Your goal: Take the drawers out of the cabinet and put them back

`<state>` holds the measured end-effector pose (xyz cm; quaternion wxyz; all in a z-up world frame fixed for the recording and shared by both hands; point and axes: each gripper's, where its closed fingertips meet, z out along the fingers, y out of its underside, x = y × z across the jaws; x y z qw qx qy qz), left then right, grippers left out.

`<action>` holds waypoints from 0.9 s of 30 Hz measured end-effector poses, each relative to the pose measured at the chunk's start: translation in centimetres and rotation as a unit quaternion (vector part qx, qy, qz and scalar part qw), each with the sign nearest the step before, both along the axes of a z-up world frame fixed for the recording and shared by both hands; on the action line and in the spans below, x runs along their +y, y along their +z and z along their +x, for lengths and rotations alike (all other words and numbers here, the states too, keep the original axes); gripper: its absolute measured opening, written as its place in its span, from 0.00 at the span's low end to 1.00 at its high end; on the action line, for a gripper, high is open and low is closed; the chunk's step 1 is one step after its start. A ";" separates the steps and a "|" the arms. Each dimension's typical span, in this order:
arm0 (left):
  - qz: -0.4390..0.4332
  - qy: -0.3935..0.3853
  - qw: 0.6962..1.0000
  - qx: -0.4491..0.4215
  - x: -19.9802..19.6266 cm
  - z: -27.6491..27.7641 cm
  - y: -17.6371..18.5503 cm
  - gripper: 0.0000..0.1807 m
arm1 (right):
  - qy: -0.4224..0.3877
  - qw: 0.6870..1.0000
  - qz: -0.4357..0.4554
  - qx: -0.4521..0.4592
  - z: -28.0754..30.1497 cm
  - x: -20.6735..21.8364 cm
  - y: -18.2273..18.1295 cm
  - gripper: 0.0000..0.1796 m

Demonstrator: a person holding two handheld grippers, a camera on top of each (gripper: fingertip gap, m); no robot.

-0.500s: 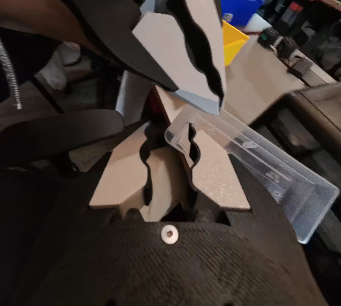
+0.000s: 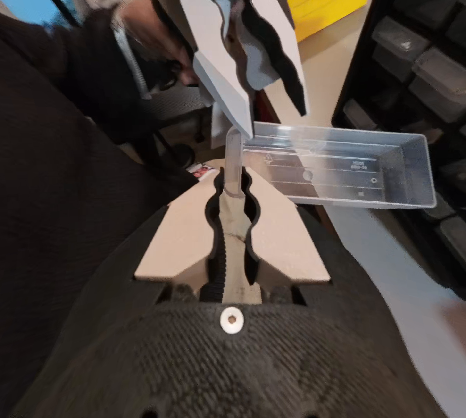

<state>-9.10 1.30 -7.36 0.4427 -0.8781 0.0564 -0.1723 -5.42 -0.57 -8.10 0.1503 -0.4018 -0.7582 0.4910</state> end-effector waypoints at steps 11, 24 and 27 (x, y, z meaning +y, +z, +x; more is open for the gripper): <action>0.195 0.236 0.943 -0.129 -3.5 -13.3 -0.4 0.37 | 0.139 0.989 -0.001 -0.055 -3.3 -2.6 0.1 0.06; 0.141 0.278 0.945 -0.094 -4.3 -17.6 -5.0 0.40 | 0.155 0.983 0.027 -0.097 -8.3 -3.6 -1.1 0.06; 0.143 0.284 0.943 -0.100 -4.6 -18.0 -5.1 0.40 | 0.146 0.984 0.052 -0.088 -9.0 -3.5 -1.7 0.07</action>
